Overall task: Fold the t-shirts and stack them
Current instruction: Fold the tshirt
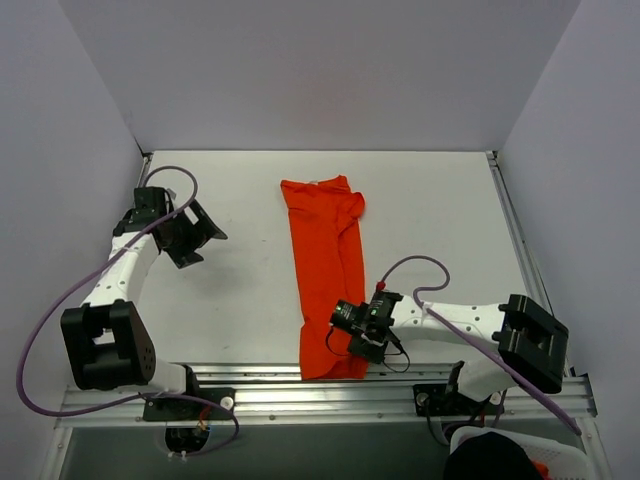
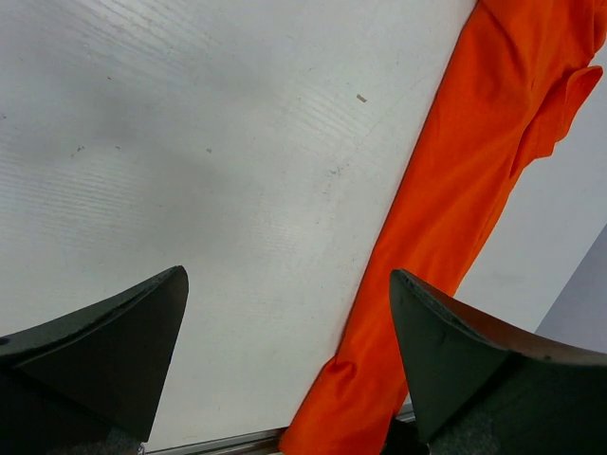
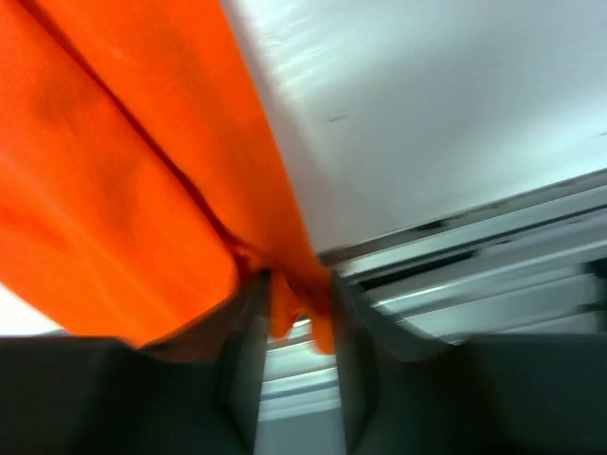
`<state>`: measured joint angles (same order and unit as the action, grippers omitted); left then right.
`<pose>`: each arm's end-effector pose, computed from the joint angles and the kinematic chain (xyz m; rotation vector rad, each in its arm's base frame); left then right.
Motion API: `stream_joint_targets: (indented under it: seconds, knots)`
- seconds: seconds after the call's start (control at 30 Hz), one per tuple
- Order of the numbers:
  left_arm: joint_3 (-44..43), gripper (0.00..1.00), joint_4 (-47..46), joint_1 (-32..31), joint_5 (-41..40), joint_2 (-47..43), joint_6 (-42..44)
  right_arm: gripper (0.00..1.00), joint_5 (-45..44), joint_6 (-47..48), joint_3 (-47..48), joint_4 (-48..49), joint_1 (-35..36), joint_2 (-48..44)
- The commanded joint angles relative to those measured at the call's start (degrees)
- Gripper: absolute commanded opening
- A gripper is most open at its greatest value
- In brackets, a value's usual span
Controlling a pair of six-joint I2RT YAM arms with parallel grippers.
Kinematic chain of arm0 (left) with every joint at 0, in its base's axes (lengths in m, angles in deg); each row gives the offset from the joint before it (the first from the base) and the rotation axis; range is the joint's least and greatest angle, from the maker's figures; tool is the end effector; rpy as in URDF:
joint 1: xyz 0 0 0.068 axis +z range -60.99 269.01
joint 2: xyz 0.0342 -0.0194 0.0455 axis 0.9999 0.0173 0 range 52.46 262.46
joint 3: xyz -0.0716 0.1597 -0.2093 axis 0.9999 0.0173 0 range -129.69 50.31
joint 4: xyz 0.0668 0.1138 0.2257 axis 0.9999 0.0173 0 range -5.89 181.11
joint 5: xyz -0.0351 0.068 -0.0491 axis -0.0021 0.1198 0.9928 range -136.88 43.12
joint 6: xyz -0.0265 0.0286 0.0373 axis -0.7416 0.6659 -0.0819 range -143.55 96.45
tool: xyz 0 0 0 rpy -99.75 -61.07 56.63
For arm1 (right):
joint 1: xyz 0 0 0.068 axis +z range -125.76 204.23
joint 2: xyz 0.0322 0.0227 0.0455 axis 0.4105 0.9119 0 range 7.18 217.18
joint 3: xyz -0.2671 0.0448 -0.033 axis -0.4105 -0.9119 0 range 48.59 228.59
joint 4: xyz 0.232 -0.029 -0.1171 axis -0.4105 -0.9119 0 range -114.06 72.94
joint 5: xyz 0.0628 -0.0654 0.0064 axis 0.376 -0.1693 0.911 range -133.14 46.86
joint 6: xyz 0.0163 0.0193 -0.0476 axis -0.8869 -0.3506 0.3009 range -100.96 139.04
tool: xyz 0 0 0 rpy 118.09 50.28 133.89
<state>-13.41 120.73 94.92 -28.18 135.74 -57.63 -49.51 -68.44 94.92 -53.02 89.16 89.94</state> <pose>0.2997 0.0194 0.2607 -0.7619 2.4715 -0.6036 0.1106 0.2272 0.1740 0.5987 2.8726 0.4024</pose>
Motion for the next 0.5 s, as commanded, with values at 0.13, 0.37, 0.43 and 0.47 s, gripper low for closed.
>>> stream_joint_targets:
  seconds: [0.13, 0.37, 0.43, 0.47]
  knots:
    - [1.76, 0.96, 0.2, -3.62, -0.24, -4.35, 1.21, 0.8, -5.92, -0.68, 5.51, -12.97, -0.33, 2.22]
    - [2.72, 0.96, 6.09, -9.42, 0.37, -9.01, 5.69, 0.85, -11.38, 3.37, 17.65, -24.06, 0.2, 3.29]
    - [3.43, 0.96, 8.81, -10.92, 2.04, -10.33, 7.71, 0.85, -10.6, 3.37, 17.66, -24.76, 0.38, 1.1]
    - [4.56, 0.96, 9.51, -11.62, 3.96, -10.86, 8.33, 0.84, -10.07, 3.11, 17.14, -24.94, 0.46, 0.04]
